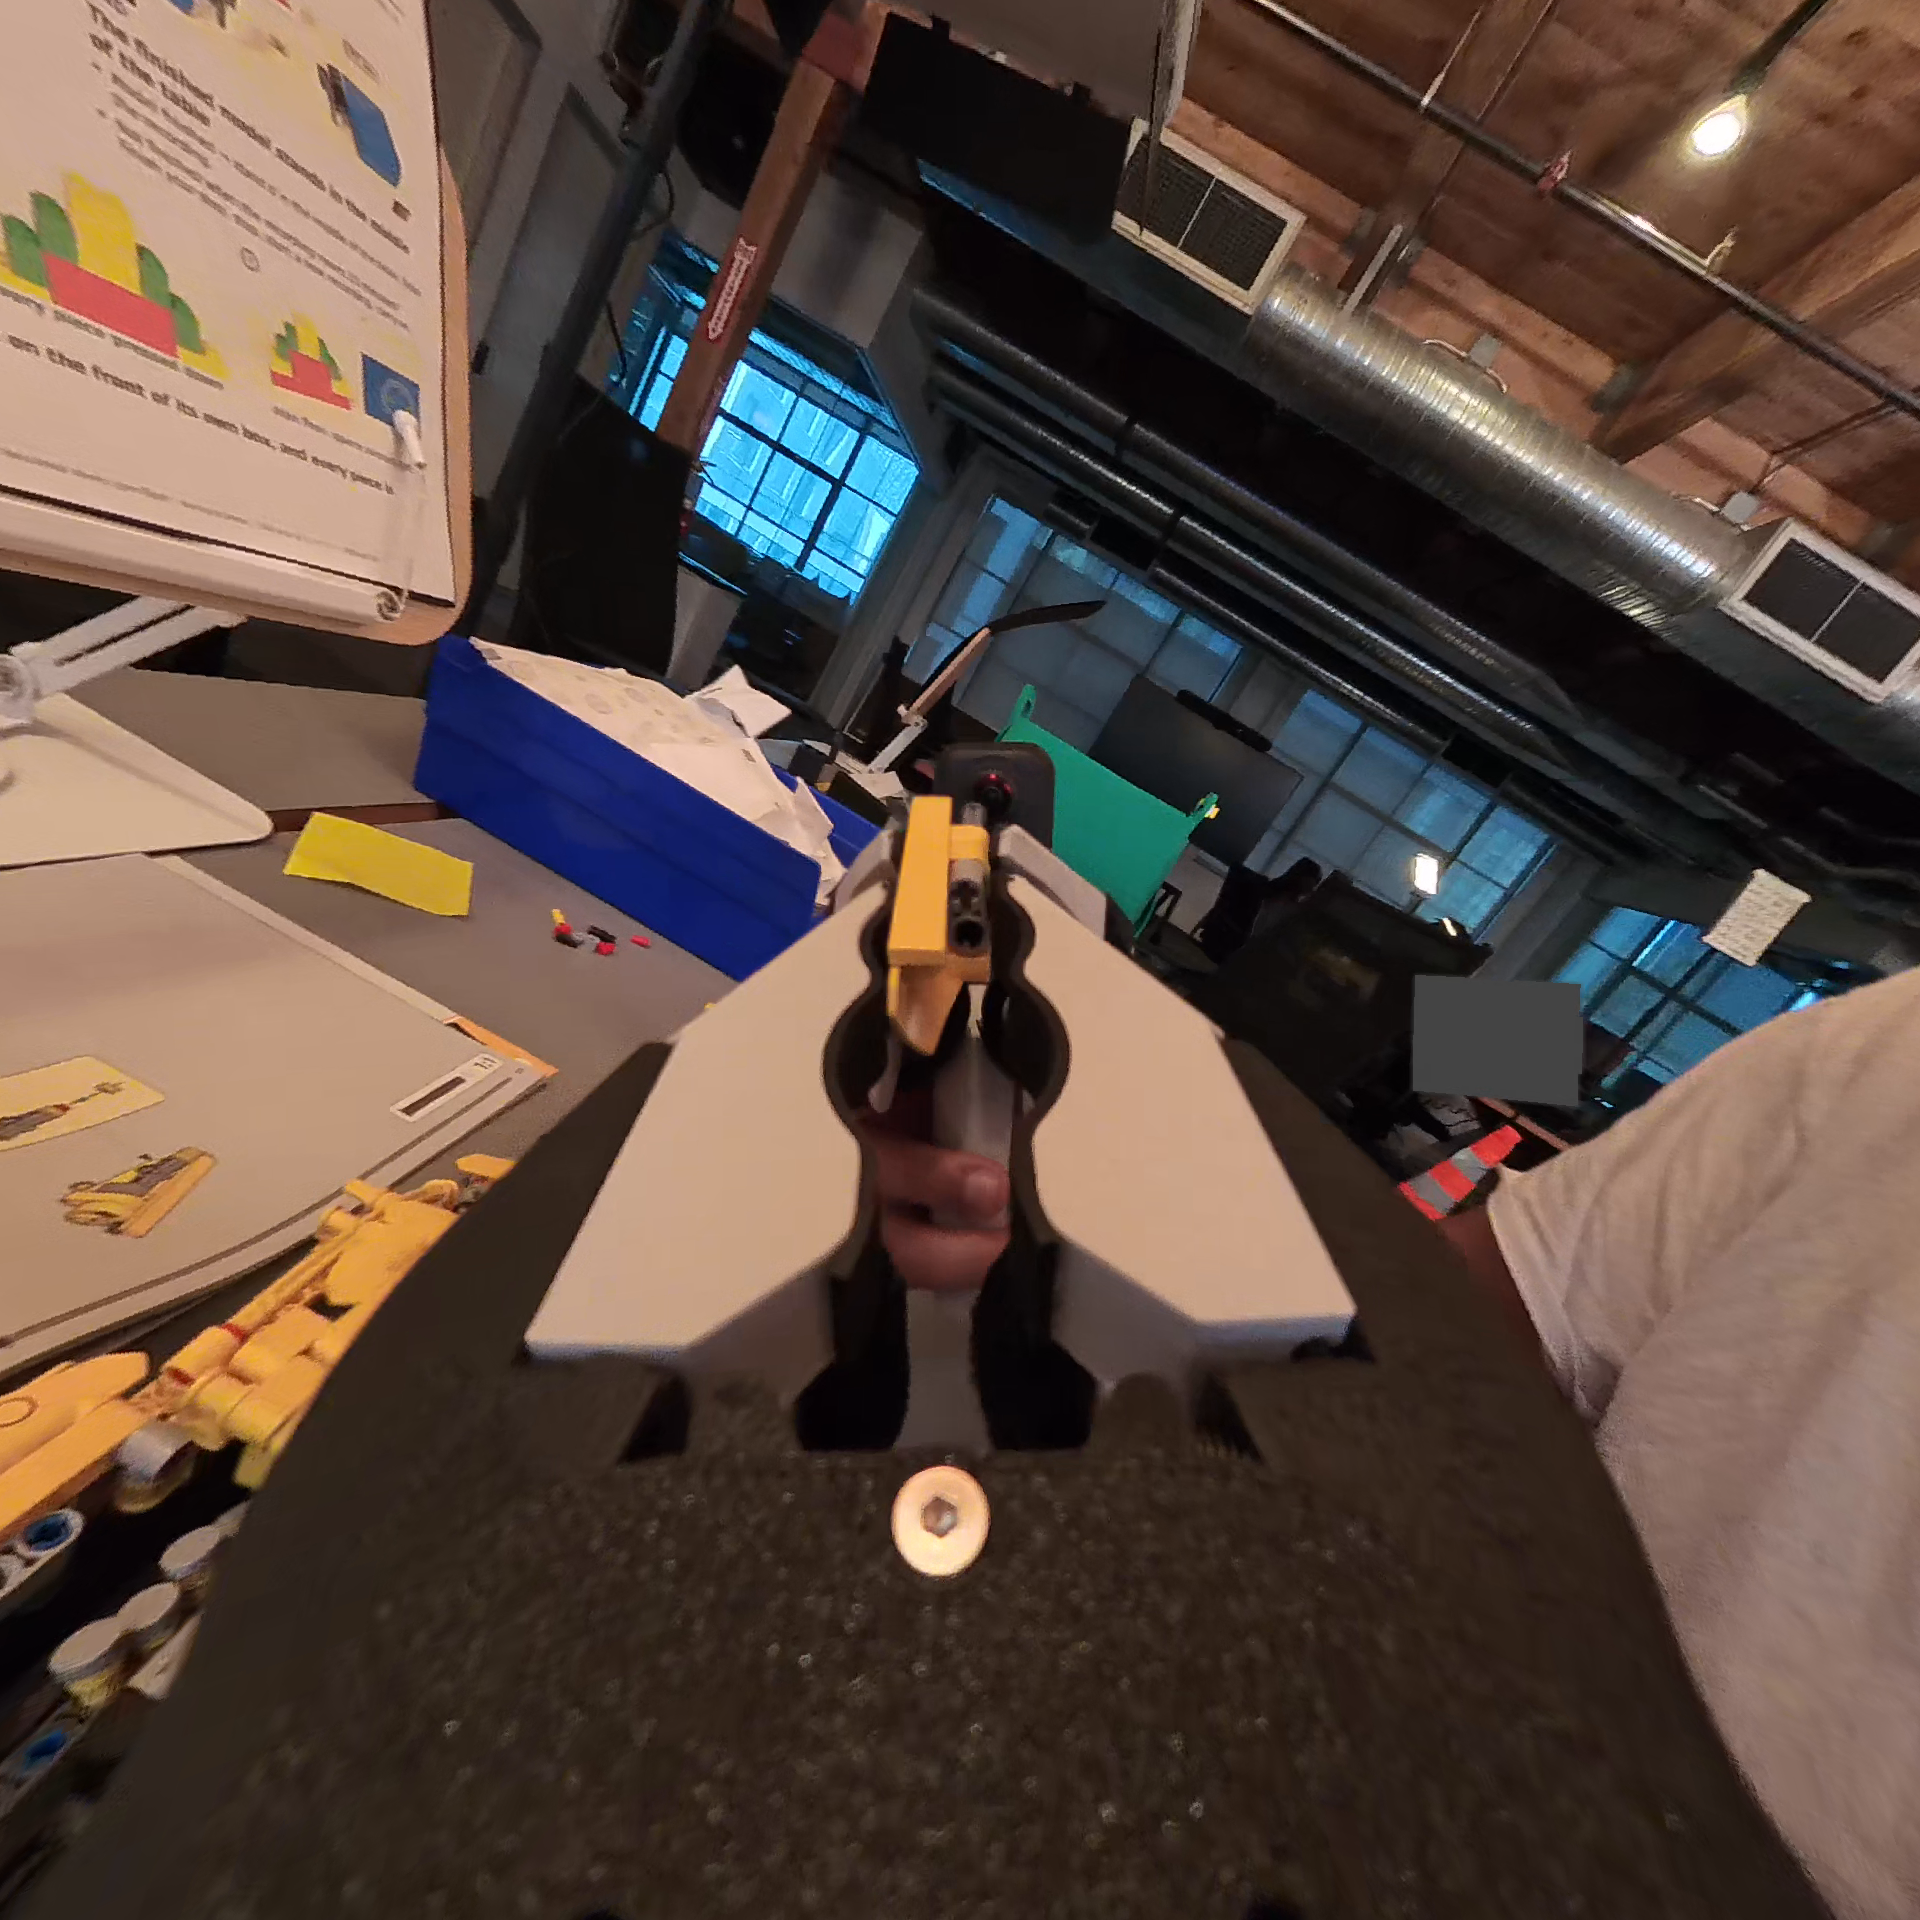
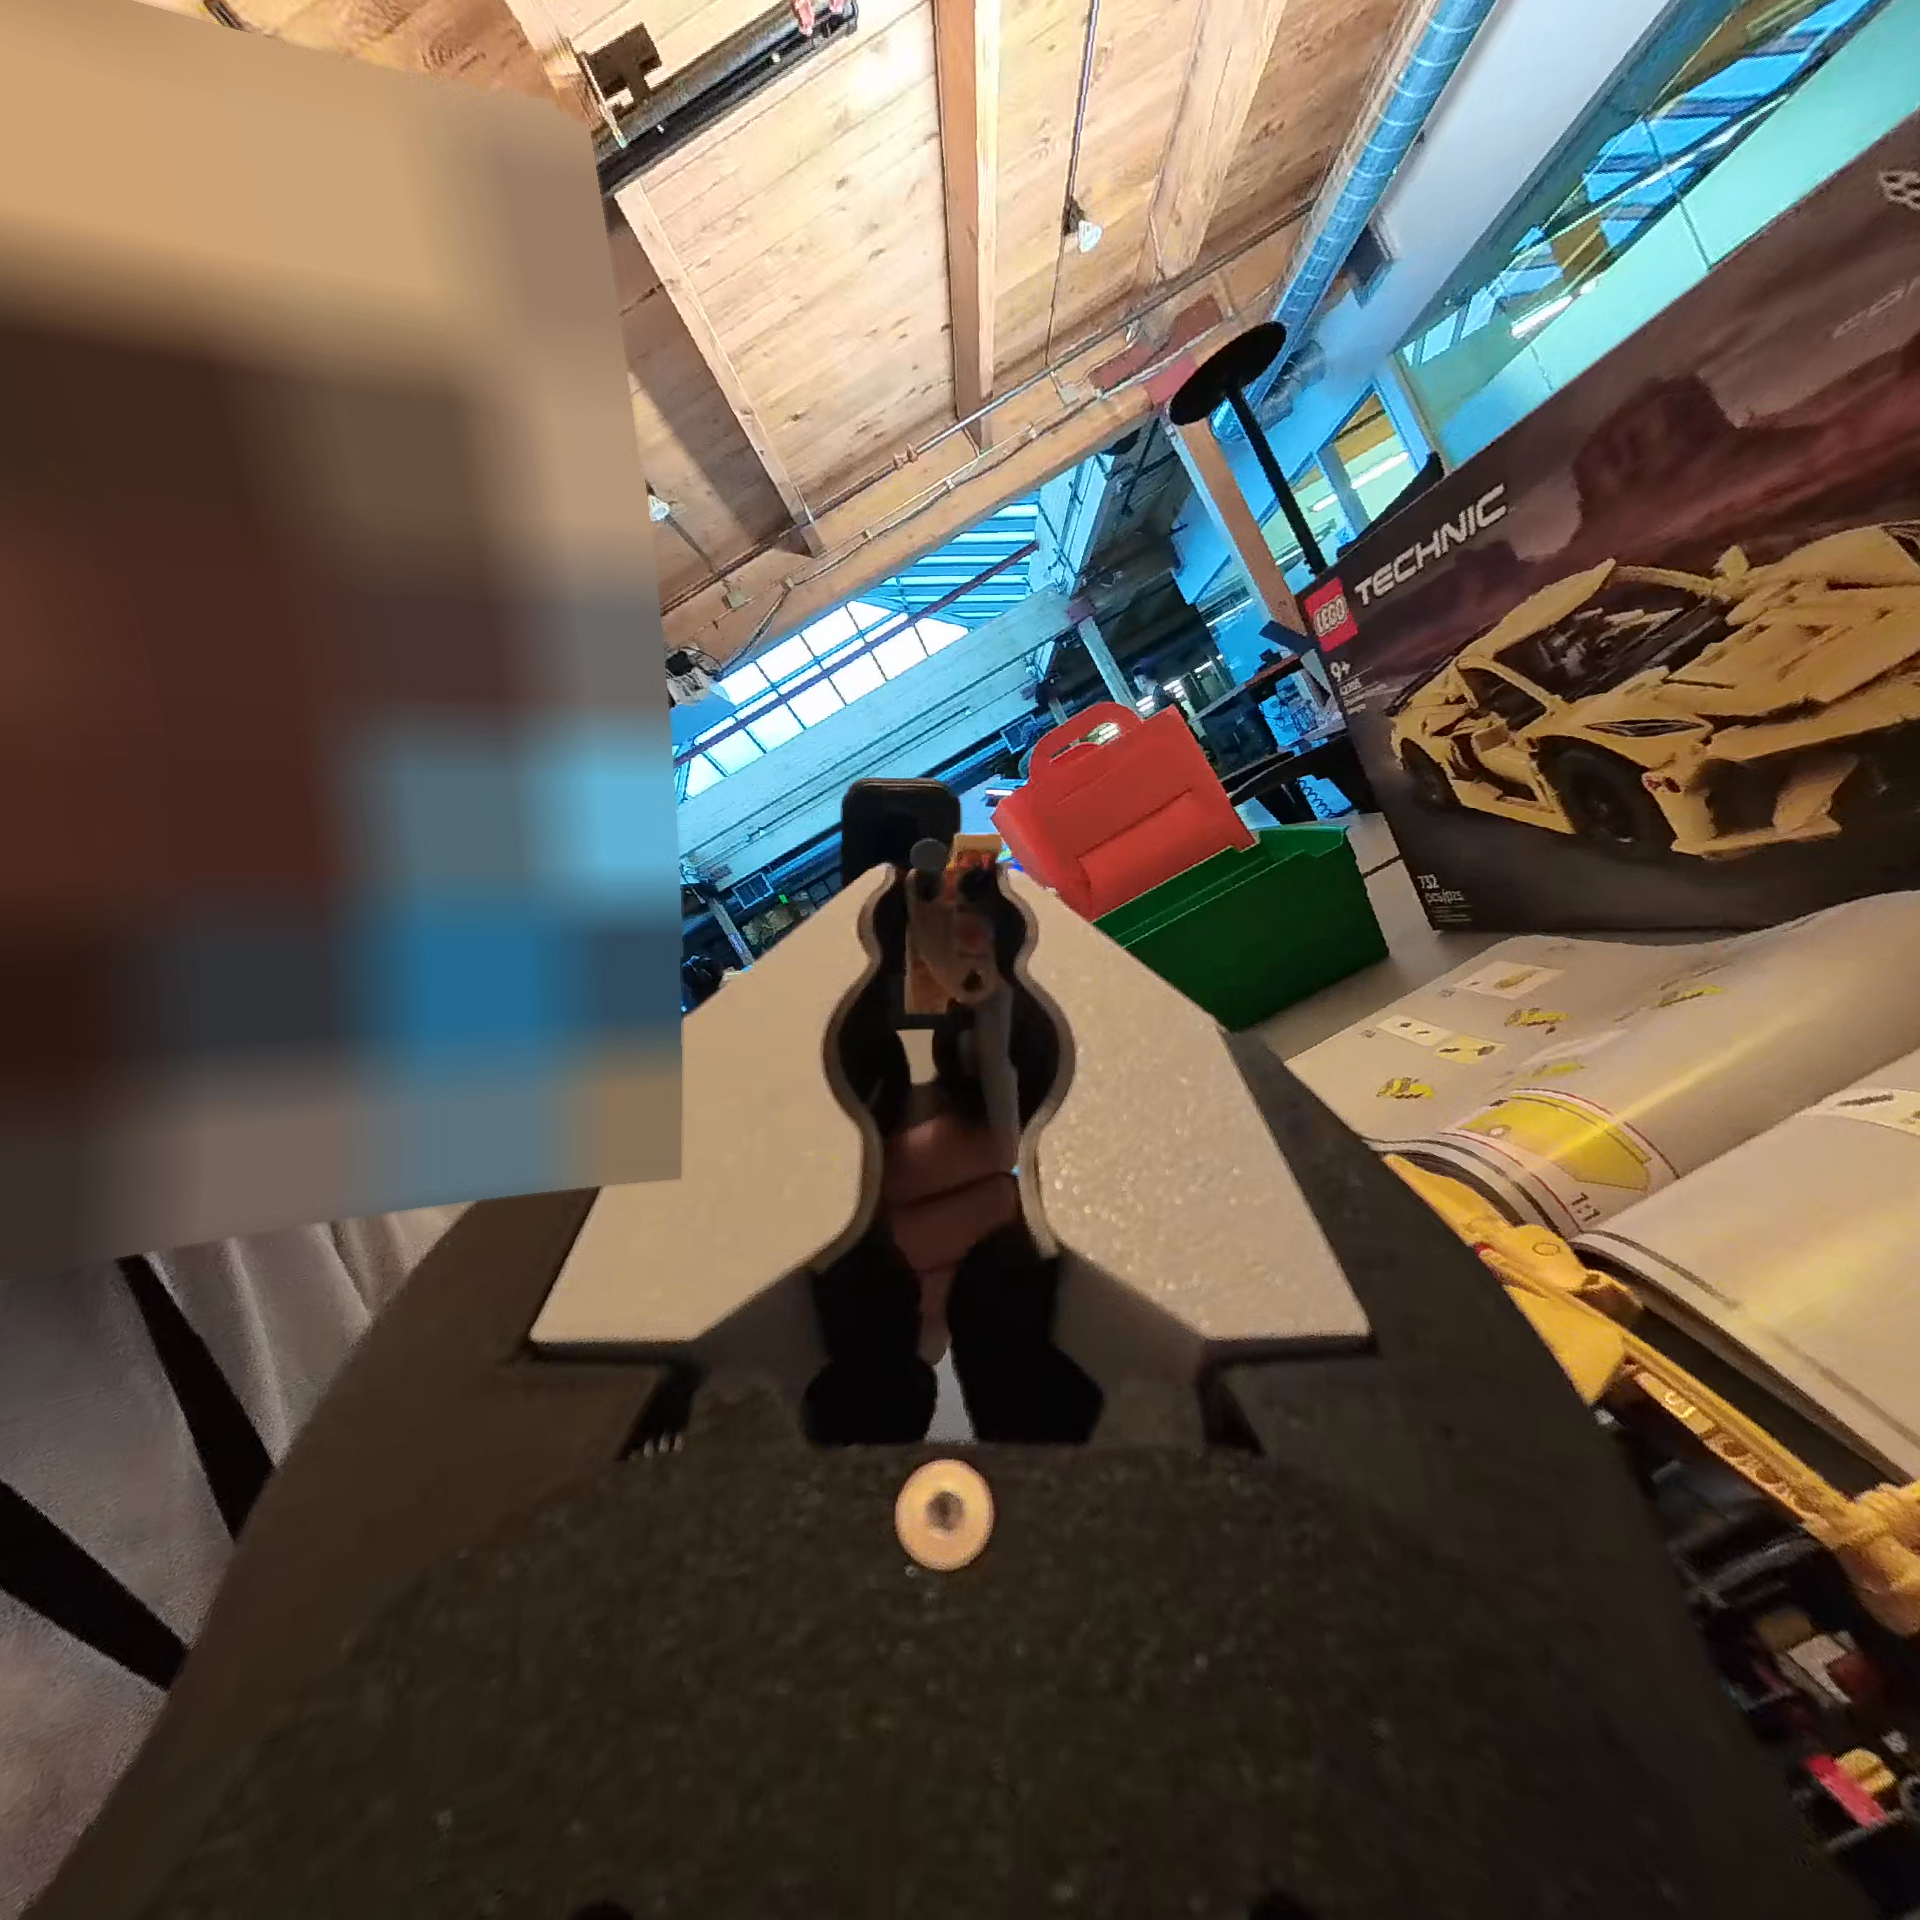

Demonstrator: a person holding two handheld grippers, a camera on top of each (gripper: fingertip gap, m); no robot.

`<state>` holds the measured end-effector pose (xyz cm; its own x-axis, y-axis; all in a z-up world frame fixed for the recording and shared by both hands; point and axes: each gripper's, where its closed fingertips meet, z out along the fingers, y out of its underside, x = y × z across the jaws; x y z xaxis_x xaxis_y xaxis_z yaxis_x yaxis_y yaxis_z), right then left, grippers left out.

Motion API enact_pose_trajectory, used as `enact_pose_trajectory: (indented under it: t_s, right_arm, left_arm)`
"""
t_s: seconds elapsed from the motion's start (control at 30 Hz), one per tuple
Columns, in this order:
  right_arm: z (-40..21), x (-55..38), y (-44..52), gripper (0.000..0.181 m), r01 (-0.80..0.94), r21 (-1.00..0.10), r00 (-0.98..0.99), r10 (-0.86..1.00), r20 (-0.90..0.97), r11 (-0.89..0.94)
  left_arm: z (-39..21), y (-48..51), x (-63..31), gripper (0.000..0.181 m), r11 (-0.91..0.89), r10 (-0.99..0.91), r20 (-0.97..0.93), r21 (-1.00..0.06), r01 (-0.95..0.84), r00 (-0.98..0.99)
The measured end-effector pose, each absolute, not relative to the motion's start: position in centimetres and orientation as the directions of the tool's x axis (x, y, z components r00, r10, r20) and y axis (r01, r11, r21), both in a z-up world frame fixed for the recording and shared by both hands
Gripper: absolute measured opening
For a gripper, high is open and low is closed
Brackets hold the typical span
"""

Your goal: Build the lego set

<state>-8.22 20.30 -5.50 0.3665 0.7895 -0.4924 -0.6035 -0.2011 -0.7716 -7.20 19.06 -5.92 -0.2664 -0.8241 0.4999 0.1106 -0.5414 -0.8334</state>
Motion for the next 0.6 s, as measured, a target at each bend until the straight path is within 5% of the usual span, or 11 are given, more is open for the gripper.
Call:
enact_pose_trajectory:
  t_s: [0.27, 0.43, 0.6]
  right_arm:
    - [-4.7, -6.6, 19.1, 0.023, -0.544, -0.815, 0.368, 0.815, -0.448, -0.202]
    - [-5.5, -6.9, 17.1, 0.02, -0.209, -0.977, 0.541, 0.829, -0.146, -0.035]
    - [-5.8, -6.7, 16.4, 0.007, -0.054, -0.997, 0.615, 0.789, 0.003, 0.046]
  left_arm:
    - [-5.5, 18.5, -7.8, 0.015, -0.504, -0.818, 0.449, -0.861, 0.073, -0.359]
    - [-5.6, 17.3, -8.2, 0.015, -0.501, -0.767, 0.446, -0.865, -0.004, -0.461]
    - [-6.0, 16.4, -8.3, 0.015, -0.486, -0.739, 0.44, -0.872, -0.048, -0.509]
